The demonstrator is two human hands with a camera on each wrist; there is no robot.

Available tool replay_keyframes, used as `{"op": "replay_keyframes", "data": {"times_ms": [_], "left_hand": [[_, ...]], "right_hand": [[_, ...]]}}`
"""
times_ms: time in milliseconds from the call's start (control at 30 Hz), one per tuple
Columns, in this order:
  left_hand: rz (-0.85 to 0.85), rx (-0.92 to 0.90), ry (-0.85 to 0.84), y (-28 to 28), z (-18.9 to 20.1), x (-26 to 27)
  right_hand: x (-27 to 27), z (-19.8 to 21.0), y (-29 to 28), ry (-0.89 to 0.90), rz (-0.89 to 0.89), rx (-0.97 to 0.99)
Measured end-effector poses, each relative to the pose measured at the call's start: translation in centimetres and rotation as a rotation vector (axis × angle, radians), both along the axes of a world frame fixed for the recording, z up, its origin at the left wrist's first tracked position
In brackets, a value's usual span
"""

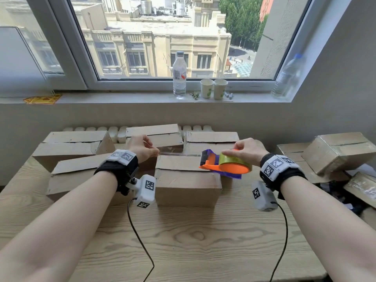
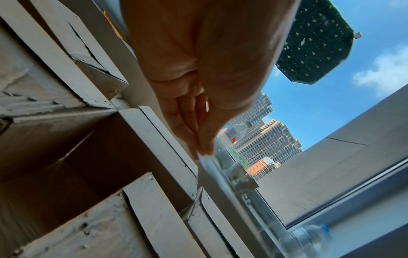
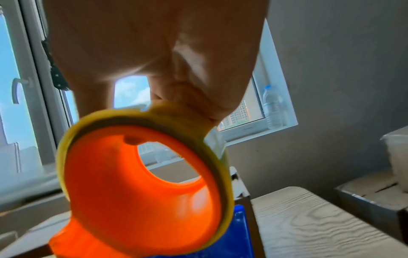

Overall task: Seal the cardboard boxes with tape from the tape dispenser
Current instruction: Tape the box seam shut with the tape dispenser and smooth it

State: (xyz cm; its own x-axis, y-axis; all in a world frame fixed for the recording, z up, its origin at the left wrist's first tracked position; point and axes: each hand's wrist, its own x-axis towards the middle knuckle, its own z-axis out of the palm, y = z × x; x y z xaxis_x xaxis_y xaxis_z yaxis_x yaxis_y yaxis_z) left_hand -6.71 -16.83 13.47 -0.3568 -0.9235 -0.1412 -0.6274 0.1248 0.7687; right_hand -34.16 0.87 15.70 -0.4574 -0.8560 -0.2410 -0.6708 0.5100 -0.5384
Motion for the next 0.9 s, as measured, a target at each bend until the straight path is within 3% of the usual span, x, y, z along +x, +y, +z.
{"op": "replay_keyframes", "data": {"times_ms": [167,333,467,600,767,900], "left_hand": [[0.021,0.001,0.001,-0.3,-0.4,0.1],[0.072,-0.024,-0.007,-0.2,0.0,0.1],[0.068,-0.03,-0.028,-0.4,-0.3,0.1],[0.127,-0.013,-0.021,-1.0,-1.0,1.5],[0.141,0.053,-0.06,-1.0,-3.0,2.4],[0.153,0.063,-0.072,-1.0,-4.3,2.0]], "right_hand": [[-0.7,0.0,0.3,-0.156,-0.004,-0.045],[-2.3,-0.8,1.1,0.038,-0.078,0.028],[-3.0,-0.5,1.1,-0.104,-0.08,0.013],[-4.5,-1.4,2.0,0.081,-0.128,0.118],[-5.9,-3.3,2.6,-0.053,-0.152,0.149],[-6.1,-4.7,1.9,0.005,-0.154,0.203]]}}
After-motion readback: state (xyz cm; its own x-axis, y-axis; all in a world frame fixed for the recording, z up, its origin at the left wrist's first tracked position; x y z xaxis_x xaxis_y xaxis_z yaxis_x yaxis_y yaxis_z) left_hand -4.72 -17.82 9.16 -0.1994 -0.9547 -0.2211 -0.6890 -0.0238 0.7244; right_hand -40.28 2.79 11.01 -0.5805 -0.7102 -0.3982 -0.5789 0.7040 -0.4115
